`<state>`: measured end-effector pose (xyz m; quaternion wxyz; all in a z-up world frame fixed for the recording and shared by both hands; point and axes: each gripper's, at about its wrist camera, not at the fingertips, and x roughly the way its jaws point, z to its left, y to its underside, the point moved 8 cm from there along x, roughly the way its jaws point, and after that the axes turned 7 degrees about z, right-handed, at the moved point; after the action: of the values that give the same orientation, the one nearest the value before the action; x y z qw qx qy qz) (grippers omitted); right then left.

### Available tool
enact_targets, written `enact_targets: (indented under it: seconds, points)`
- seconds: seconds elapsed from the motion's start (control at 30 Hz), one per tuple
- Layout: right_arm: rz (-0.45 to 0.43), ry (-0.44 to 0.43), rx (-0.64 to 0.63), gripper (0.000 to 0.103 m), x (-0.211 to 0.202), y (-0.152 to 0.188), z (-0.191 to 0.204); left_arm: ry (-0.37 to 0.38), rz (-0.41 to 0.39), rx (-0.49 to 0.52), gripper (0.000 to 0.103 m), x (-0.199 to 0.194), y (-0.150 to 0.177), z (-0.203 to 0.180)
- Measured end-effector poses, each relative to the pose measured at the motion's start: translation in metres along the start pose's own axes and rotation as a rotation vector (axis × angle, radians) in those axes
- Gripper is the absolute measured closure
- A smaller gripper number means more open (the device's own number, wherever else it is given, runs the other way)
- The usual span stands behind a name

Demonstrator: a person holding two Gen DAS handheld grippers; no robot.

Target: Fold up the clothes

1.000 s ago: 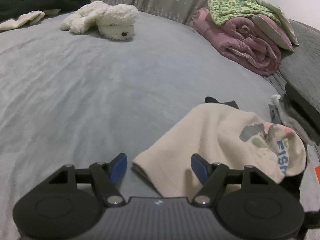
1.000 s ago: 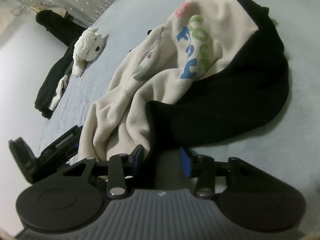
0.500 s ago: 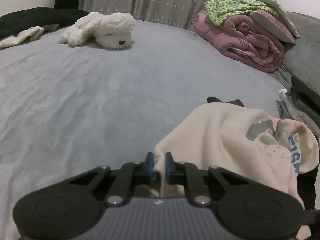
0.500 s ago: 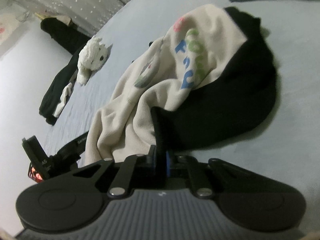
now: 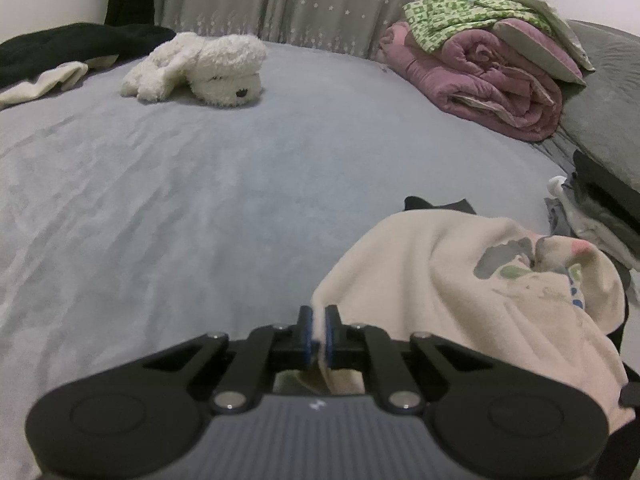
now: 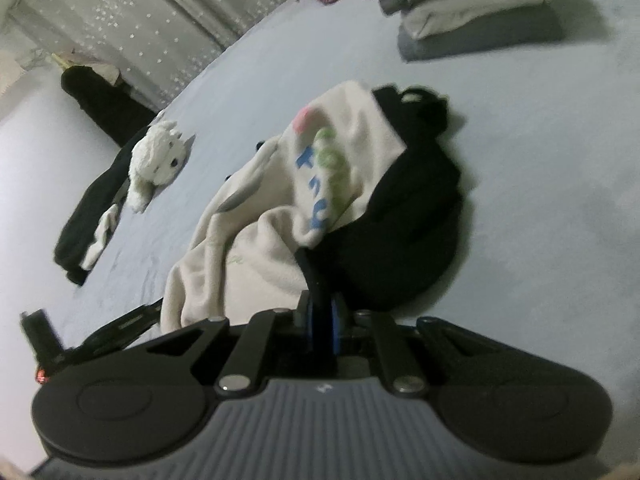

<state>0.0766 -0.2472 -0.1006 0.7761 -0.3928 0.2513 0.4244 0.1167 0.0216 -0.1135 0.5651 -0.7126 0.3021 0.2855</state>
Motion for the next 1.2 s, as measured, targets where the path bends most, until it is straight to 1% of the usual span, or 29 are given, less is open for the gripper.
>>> enact_targets:
  seconds: [0.33,0.53,0.83,1.07,1.2]
  points:
    - [-0.111,0.069,0.007,0.094,-0.029,-0.015,-0.019,0.065,-0.014,0.003,0.098,-0.041,0.006,0.005]
    - [-0.168,0.111,-0.001,0.094,-0.046,-0.022,-0.03,0.14,0.0,0.004,0.098,-0.07,0.016,0.004]
    - [-0.243,0.174,-0.024,0.094,-0.066,-0.026,-0.033,0.244,0.015,0.032,0.098,-0.112,0.037,-0.005]
    - [-0.28,0.196,-0.042,0.094,-0.081,-0.024,-0.036,0.295,0.047,0.094,0.098,-0.132,0.058,-0.018]
    - [-0.306,0.22,-0.052,0.094,-0.09,-0.024,-0.042,0.336,0.081,0.119,0.098,-0.141,0.073,-0.025]
